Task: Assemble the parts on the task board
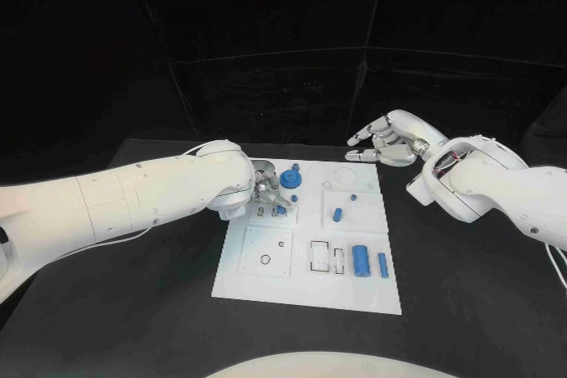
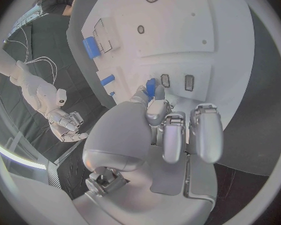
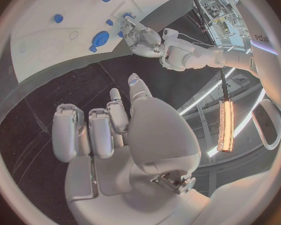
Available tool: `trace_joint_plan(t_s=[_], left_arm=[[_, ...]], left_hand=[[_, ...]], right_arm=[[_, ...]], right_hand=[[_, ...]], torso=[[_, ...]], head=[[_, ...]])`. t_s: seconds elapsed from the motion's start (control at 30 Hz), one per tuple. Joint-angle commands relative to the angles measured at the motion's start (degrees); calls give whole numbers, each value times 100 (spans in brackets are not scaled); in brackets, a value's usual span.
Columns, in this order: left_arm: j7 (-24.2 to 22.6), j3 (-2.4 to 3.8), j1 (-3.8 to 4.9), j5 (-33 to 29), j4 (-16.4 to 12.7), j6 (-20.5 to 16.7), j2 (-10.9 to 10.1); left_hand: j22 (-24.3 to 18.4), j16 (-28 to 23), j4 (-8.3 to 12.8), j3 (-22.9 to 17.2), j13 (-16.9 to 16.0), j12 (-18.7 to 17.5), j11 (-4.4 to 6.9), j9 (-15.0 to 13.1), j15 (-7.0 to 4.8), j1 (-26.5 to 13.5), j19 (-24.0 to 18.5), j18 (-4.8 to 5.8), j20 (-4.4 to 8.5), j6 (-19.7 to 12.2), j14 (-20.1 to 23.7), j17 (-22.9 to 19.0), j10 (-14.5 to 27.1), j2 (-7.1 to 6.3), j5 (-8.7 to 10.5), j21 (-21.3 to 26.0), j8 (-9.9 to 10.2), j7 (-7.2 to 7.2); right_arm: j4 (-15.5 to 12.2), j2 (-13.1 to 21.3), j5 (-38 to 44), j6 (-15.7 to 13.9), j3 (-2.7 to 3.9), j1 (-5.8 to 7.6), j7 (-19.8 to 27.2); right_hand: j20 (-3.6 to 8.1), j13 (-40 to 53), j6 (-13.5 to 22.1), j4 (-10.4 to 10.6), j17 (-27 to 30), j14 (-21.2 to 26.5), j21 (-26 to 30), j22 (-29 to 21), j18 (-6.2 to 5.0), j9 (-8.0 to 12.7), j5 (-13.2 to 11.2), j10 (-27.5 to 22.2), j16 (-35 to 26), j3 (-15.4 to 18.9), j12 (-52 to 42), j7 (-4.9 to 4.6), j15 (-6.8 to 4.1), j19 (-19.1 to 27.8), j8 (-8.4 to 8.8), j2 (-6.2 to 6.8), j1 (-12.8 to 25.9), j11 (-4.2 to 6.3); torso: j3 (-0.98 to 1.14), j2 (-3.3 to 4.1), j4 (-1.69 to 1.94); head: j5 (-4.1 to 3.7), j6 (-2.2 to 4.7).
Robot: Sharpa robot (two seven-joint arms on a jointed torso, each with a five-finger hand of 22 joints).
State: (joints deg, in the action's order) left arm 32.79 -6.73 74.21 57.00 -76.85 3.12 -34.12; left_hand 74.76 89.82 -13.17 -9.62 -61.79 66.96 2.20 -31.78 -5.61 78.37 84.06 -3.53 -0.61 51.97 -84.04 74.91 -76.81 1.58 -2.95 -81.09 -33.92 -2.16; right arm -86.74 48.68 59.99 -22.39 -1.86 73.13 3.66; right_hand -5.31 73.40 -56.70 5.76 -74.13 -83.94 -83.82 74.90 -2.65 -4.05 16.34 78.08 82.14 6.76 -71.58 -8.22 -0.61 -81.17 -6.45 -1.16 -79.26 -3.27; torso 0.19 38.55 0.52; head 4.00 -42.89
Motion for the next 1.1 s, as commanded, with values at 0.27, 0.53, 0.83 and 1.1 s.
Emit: trace_joint_plan(t_s=[0.27, 0.53, 0.83, 1.1], left_arm=[[-227, 2, 4, -163, -278, -431, -269], [-157, -2, 1, -22, -457, -650, -419], [-109, -18, -44, 50, -484, -837, -440], [-180, -30, -107, 427, -420, -917, -418]], left_hand=[[7, 18, 1201, -2592, 32, -27, -30, -246, 37, -824, 42, 38, -41, -26, -596, 1509, -63, -646, 11, 9, -167, 6], [39, 18, 1270, -2747, 81, -63, -20, -290, 37, -902, 53, 44, -43, -27, -596, 1509, -57, -704, 5, -6, -199, -1], [46, 18, 1299, -2798, 127, -99, -18, -305, 38, -919, 54, 45, -44, -23, -596, 1509, -46, -729, 6, -9, -212, 0], [17, 18, 1301, -2807, 148, -116, -20, -311, 38, -937, 44, 39, -44, -21, -596, 1509, -39, -741, 8, 9, -217, -1]], right_arm=[[48, -18, 19, 104, 3, 12, -19], [66, -8, 19, 129, 2, 12, -22], [69, 5, 19, 126, 2, 12, -14], [62, 12, 19, 119, 2, 12, 0]], right_hand=[[5, -28, -16, 14, 46, -283, 51, -48, -79, 7, -11, -25, -51, 63, 45, 6, -46, 64, -38, -43, 20, 7], [5, -29, -13, 20, 54, -281, 58, -60, -82, 8, -48, -24, -58, 79, 44, 5, -45, 70, -39, -47, 24, 7], [5, -29, -13, 1, 42, -285, 63, -64, -82, 7, -128, -23, -57, 99, 40, 7, -46, 70, -43, -47, -7, 8], [5, -29, -12, 2, 35, -287, 69, -77, -85, 7, -143, -22, -53, 102, 39, 7, -46, 77, -43, -52, -7, 7]], torso=[[4, 3, 1], [3, -6, 25], [8, 2, 21], [9, -1, 14]], head=[[-31, 14], [-31, -20], [-4, -33], [13, -39]])
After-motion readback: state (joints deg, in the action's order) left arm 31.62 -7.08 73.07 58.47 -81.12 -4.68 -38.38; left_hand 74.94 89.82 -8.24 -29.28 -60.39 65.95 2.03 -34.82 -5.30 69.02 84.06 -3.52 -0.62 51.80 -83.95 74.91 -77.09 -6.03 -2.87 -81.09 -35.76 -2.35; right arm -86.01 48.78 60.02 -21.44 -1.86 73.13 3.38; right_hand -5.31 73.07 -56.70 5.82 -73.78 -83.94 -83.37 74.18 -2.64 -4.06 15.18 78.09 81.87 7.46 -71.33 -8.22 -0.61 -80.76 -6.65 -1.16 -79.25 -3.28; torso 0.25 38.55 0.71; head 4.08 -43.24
